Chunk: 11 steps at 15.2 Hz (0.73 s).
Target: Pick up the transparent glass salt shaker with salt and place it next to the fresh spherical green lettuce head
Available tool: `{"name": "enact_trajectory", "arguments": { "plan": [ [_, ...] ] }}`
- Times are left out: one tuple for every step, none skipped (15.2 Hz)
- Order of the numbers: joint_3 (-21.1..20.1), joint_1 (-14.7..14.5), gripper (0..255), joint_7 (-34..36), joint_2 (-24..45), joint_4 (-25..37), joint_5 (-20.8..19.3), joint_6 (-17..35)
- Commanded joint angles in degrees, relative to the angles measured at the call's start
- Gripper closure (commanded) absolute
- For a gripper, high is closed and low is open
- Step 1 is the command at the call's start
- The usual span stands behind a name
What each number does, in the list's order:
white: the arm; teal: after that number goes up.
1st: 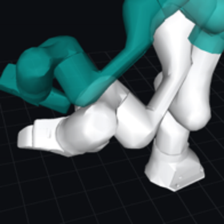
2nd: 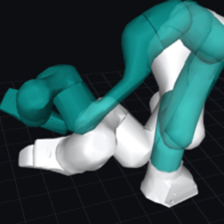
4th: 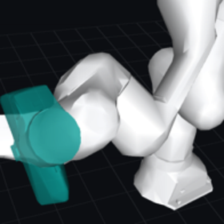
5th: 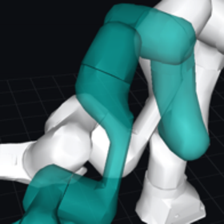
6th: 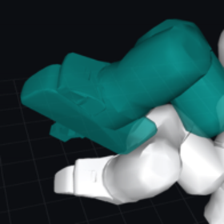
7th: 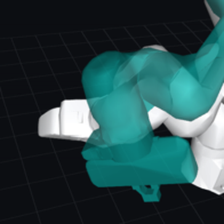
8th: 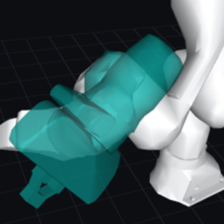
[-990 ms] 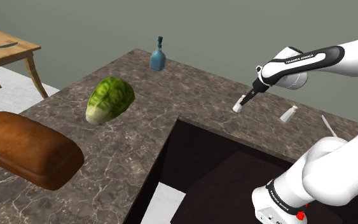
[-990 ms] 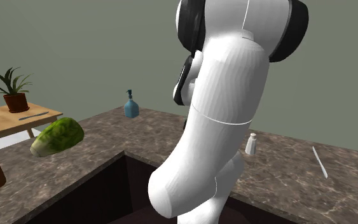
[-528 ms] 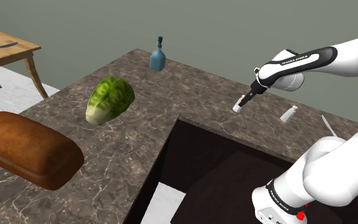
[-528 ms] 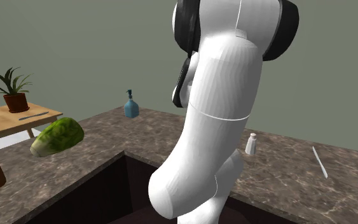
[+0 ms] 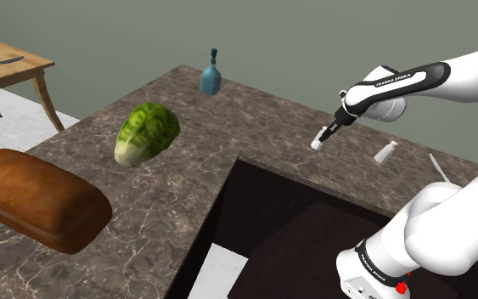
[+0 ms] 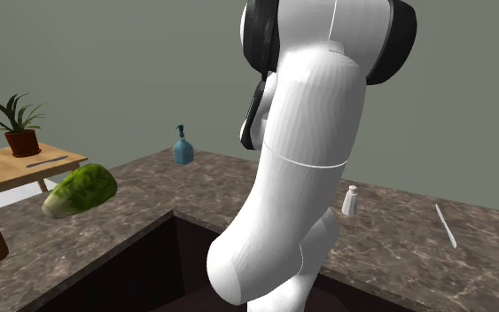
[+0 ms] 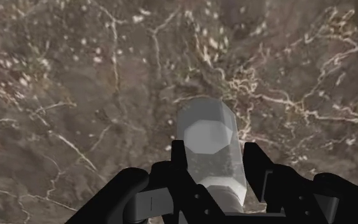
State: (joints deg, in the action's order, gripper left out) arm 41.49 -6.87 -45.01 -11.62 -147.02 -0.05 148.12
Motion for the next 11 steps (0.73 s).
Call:
{"name": "enact_trajectory", "arguments": {
  "plan": [
    [0.0, 0.0, 255, 0.0, 0.0, 0.0, 0.0, 0.0],
    [0.0, 0.0, 255, 0.0, 0.0, 0.0, 0.0, 0.0],
    [0.0, 0.0, 255, 0.0, 0.0, 0.0, 0.0, 0.0],
    [0.0, 0.0, 255, 0.0, 0.0, 0.0, 0.0, 0.0],
    [-0.4, 0.4, 255, 0.6, -0.7, 0.2, -0.8, -0.9],
    [-0.7, 0.8, 255, 1.3, -1.5, 0.5, -1.5, -1.7],
    [-1.1, 1.1, 255, 1.8, -2.2, 0.8, -2.2, -2.6],
    [-1.5, 1.4, 255, 2.4, -2.8, 1.1, -2.8, -3.5],
    [-1.8, 1.7, 255, 2.8, -3.5, 1.4, -3.3, -4.4],
    [-2.2, 2.0, 255, 3.3, -4.1, 1.7, -3.9, -5.3],
    [-2.5, 2.3, 255, 3.7, -4.7, 2.1, -4.3, -6.2]
  ]
}}
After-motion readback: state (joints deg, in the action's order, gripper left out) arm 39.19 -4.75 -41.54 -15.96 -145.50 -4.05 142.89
